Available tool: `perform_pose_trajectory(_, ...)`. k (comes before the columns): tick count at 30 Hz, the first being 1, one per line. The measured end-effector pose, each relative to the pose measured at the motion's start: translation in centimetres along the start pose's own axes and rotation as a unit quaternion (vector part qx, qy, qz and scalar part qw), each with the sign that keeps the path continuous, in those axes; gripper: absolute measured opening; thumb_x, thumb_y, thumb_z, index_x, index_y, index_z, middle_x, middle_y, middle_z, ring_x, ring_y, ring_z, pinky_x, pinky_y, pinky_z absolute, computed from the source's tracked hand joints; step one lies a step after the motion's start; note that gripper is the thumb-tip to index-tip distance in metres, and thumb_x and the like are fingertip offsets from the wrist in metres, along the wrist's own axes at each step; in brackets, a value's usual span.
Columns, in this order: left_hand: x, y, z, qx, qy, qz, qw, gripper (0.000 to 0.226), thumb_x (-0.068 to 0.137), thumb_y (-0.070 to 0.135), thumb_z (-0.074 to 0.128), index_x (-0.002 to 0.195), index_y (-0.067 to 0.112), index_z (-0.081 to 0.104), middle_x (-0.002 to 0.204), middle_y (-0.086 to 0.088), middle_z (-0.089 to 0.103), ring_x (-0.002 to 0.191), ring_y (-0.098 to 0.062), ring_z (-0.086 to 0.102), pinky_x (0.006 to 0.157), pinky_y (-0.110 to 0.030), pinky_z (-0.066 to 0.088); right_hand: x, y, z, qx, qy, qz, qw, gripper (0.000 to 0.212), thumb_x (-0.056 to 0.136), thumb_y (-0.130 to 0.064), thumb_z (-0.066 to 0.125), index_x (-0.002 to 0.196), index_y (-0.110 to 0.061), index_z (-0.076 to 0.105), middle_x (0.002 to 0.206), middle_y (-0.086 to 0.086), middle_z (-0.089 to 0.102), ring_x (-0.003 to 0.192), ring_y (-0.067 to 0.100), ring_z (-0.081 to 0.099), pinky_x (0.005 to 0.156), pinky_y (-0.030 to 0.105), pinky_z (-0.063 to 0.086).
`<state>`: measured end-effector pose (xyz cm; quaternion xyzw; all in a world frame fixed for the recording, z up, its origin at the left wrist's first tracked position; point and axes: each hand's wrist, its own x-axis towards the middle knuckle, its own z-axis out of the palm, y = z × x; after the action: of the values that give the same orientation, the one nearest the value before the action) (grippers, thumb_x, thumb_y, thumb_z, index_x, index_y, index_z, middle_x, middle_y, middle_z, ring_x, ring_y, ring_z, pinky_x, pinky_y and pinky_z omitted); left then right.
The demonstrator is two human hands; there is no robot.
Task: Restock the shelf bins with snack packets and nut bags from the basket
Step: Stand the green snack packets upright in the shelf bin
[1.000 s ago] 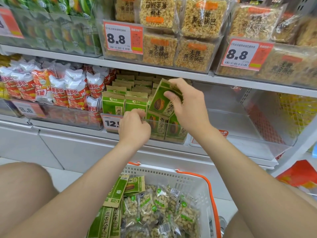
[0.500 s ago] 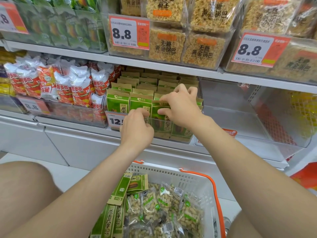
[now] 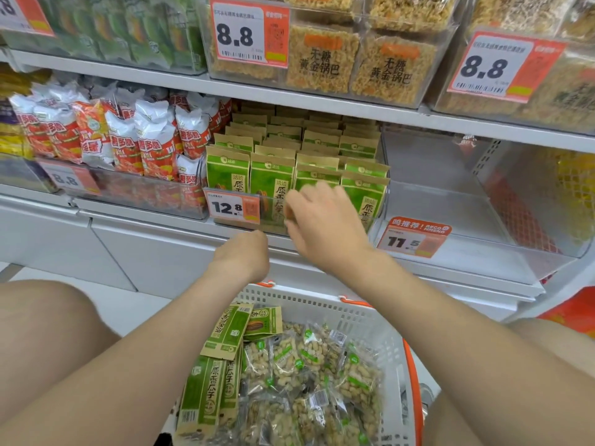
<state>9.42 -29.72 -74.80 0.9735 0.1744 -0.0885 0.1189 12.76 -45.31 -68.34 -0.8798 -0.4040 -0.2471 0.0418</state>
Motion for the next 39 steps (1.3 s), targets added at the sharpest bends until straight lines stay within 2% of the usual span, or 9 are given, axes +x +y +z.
perform_pose_trajectory(5, 0.3, -2.3, 4.6, 0.108, -0.125, 0.030, 0.986, 0.027, 0.094, 0.005, 0.055, 0.117, 0.014, 0.068, 0.118, -0.005, 0.068, 0.108, -0.029, 0.067, 0.092, -0.040, 0.057, -3.4, -3.5, 2.3, 0.014, -0.295, -0.017, 0.955, 0.007, 0.093, -0.017, 0.059, 0.091, -0.018, 0.052, 0.073, 0.001, 0.044, 0.074, 0.032, 0.055, 0.063, 0.035, 0.033)
perform_pose_trajectory(10, -0.5, -4.6, 9.1, 0.179, -0.251, 0.078, 0.948, 0.026, 0.103, 0.012, 0.051, 0.126, 0.010, 0.062, 0.123, -0.007, 0.063, 0.101, -0.026, 0.059, 0.091, -0.035, 0.052, -4.1, -5.0, 3.4, 0.010, -0.358, -0.044, 0.933, 0.013, 0.091, -0.012, 0.060, 0.086, -0.018, 0.049, 0.073, 0.000, 0.037, 0.068, 0.028, 0.050, 0.058, 0.033, 0.032)
perform_pose_trajectory(15, -1.1, -6.2, 11.5, 0.196, -0.366, 0.052, 0.908, 0.081, 0.098, 0.021, 0.069, 0.162, 0.045, 0.024, 0.170, -0.013, -0.001, 0.128, -0.036, 0.056, 0.091, -0.038, 0.052, -3.5, -5.0, 3.2, 0.022, -0.365, -0.052, 0.929, 0.035, 0.094, -0.010, 0.057, 0.071, -0.021, 0.032, 0.073, 0.001, 0.039, 0.056, 0.018, 0.039, 0.049, 0.030, 0.023)
perform_pose_trajectory(22, -0.9, -6.0, 11.6, 0.160, -0.355, 0.045, 0.920, 0.075, 0.077, 0.053, 0.088, 0.138, 0.038, 0.047, 0.163, -0.007, 0.008, 0.129, -0.040, 0.051, 0.092, -0.044, 0.049, -2.3, -5.1, 2.6, 0.033, -0.369, -0.042, 0.928, 0.012, 0.097, -0.016, 0.058, 0.089, -0.017, 0.049, 0.075, 0.000, 0.036, 0.057, 0.018, 0.037, 0.048, 0.031, 0.026)
perform_pose_trajectory(29, -0.3, -3.2, 8.3, 0.173, -0.267, 0.121, 0.940, 0.055, 0.097, 0.007, 0.048, 0.145, 0.035, 0.045, 0.149, -0.003, 0.050, 0.130, -0.032, 0.051, 0.103, -0.045, 0.042, -2.2, -3.7, 1.1, 0.026, -0.395, -0.028, 0.918, 0.008, 0.101, -0.019, 0.057, 0.094, -0.017, 0.051, 0.077, 0.000, 0.041, 0.072, 0.028, 0.053, 0.051, 0.031, 0.034)
perform_pose_trajectory(32, -0.2, -1.1, 4.7, 0.059, -0.209, 0.150, 0.965, 0.037, 0.105, 0.019, 0.054, 0.141, 0.027, 0.059, 0.136, -0.005, 0.064, 0.118, -0.030, 0.061, 0.094, -0.038, 0.049, -2.3, -2.5, 0.1, 0.009, -0.439, -0.006, 0.899, 0.006, 0.101, -0.011, 0.053, 0.099, -0.014, 0.049, 0.082, 0.002, 0.042, 0.070, 0.023, 0.051, 0.051, 0.032, 0.034)
perform_pose_trajectory(34, -0.5, -0.1, 2.5, -0.028, -0.168, 0.157, 0.973, 0.011, 0.103, 0.031, 0.063, 0.107, 0.024, 0.072, 0.108, -0.004, 0.071, 0.094, -0.023, 0.064, 0.077, -0.035, 0.049, -2.5, -1.9, -0.4, -0.006, -0.460, 0.019, 0.888, 0.010, 0.099, -0.007, 0.056, 0.101, -0.013, 0.048, 0.086, 0.003, 0.045, 0.066, 0.020, 0.047, 0.052, 0.034, 0.036)
perform_pose_trajectory(36, -0.9, 0.5, 0.4, -0.099, -0.126, 0.175, 0.971, 0.029, 0.098, 0.037, 0.072, 0.076, 0.022, 0.062, 0.076, -0.002, 0.065, 0.066, -0.018, 0.060, 0.058, -0.033, 0.043, -2.6, -1.2, -0.6, 0.010, -0.448, 0.055, 0.892, 0.015, 0.100, -0.013, 0.060, 0.110, -0.011, 0.050, 0.096, 0.004, 0.053, 0.072, 0.022, 0.052, 0.056, 0.036, 0.040)
perform_pose_trajectory(39, -1.6, 0.8, -1.7, -0.265, -0.093, 0.161, 0.946, 0.032, 0.096, 0.035, 0.076, 0.076, 0.011, 0.067, 0.067, -0.009, 0.070, 0.060, -0.020, 0.069, 0.059, -0.037, 0.057, -1.9, 0.0, -1.1, 0.149, -0.364, 0.148, 0.907, 0.040, 0.102, -0.029, 0.061, 0.127, -0.010, 0.036, 0.104, 0.008, 0.055, 0.085, 0.027, 0.058, 0.063, 0.041, 0.048)
